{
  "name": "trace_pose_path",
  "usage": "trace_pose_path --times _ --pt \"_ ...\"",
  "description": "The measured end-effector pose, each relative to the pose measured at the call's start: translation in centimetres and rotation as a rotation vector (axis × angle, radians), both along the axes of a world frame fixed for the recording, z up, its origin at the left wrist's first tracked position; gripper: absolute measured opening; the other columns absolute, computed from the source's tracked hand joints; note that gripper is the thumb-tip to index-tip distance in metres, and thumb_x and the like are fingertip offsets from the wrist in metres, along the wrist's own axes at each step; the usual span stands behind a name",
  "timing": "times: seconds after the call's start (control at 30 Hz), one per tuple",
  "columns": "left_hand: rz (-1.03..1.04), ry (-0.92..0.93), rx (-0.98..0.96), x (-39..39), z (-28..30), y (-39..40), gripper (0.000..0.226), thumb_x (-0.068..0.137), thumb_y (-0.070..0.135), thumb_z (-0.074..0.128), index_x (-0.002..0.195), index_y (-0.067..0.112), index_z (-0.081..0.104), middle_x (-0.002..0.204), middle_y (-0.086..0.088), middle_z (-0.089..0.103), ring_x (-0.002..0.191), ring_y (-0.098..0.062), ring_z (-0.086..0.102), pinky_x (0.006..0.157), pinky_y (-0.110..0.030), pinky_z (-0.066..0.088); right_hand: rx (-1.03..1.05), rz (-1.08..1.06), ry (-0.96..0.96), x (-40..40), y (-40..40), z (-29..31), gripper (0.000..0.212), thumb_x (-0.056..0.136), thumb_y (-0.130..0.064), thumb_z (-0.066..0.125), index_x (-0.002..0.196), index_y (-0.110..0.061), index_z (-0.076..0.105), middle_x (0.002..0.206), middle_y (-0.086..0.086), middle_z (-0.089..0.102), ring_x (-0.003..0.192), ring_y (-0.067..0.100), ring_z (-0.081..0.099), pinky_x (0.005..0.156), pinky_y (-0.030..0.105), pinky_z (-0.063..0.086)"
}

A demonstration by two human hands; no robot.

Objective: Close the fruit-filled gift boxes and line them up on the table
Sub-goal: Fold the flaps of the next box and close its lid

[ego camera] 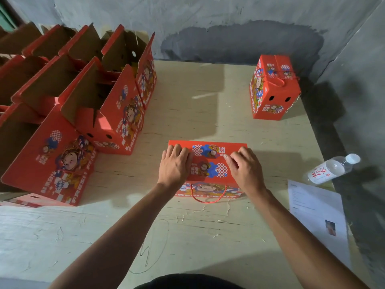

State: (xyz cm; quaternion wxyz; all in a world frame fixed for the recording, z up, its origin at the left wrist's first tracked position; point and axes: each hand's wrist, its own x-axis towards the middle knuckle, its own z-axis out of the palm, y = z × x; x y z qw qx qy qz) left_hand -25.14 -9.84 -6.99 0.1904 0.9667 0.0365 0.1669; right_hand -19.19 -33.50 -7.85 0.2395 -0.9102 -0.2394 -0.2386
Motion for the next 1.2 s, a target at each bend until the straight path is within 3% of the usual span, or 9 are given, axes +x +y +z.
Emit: trace_pose_path --times 0.17,0.4,0.63,0.87,1.07,1.2 --pt "-0.005 0.072 0.051 0.4 -0.4 0.0 0.027 0.109 0.032 0.045 0.099 0.01 0.058 0.098 -0.009 0.058 0.088 -0.031 0.05 0.081 -0.045 0.042 -0.076 -0.015 0.065 -0.2 0.1 0.4 0.03 0.097 -0.026 0.072 0.075 -0.01 0.059 0.075 0.006 0.053 0.071 0.03 0.051 0.063 0.044 0.045" --pt "-0.028 0.086 0.158 0.7 -0.5 -0.2 0.021 0.107 0.025 0.044 0.1 0.009 0.055 0.097 -0.011 0.059 0.085 -0.032 0.048 0.077 -0.044 0.039 -0.139 0.048 0.12 0.2 -0.1 0.6 0.024 0.1 -0.024 0.068 0.082 -0.008 0.065 0.078 0.004 0.056 0.074 0.027 0.051 0.066 0.041 0.043" --pt "-0.183 0.075 0.204 1.3 0.1 -1.8 0.013 0.101 0.019 0.045 0.101 0.012 0.056 0.1 -0.008 0.059 0.088 -0.032 0.048 0.076 -0.043 0.038 -0.15 0.034 0.156 -0.5 1.7 1.1 0.022 0.104 -0.017 0.058 0.089 -0.003 0.063 0.085 0.01 0.06 0.08 0.028 0.051 0.071 0.046 0.046" --pt "-0.144 0.023 0.151 1.8 -0.2 -4.6 0.018 0.097 0.016 0.042 0.09 0.01 0.058 0.09 -0.011 0.061 0.081 -0.033 0.052 0.07 -0.043 0.036 -0.164 -0.013 0.238 -1.0 4.6 1.5 0.03 0.109 -0.019 0.046 0.086 -0.004 0.059 0.087 0.014 0.061 0.083 0.036 0.055 0.076 0.051 0.046" --pt "-0.152 0.016 0.11 1.7 0.1 -4.3 0.028 0.1 0.025 0.035 0.091 0.012 0.058 0.09 -0.01 0.06 0.082 -0.034 0.052 0.069 -0.044 0.038 -0.152 0.059 0.201 -0.5 3.8 1.0 0.026 0.107 -0.019 0.05 0.087 -0.005 0.059 0.084 0.011 0.059 0.078 0.031 0.051 0.071 0.048 0.046" --pt "-0.058 0.005 0.05 1.0 0.1 -1.7 0.025 0.102 0.029 0.048 0.087 0.013 0.06 0.089 -0.011 0.062 0.084 -0.035 0.054 0.071 -0.046 0.042 -0.098 0.027 0.118 -0.1 0.6 0.3 0.022 0.104 -0.017 0.059 0.086 -0.005 0.063 0.083 0.01 0.059 0.079 0.031 0.054 0.072 0.046 0.047"
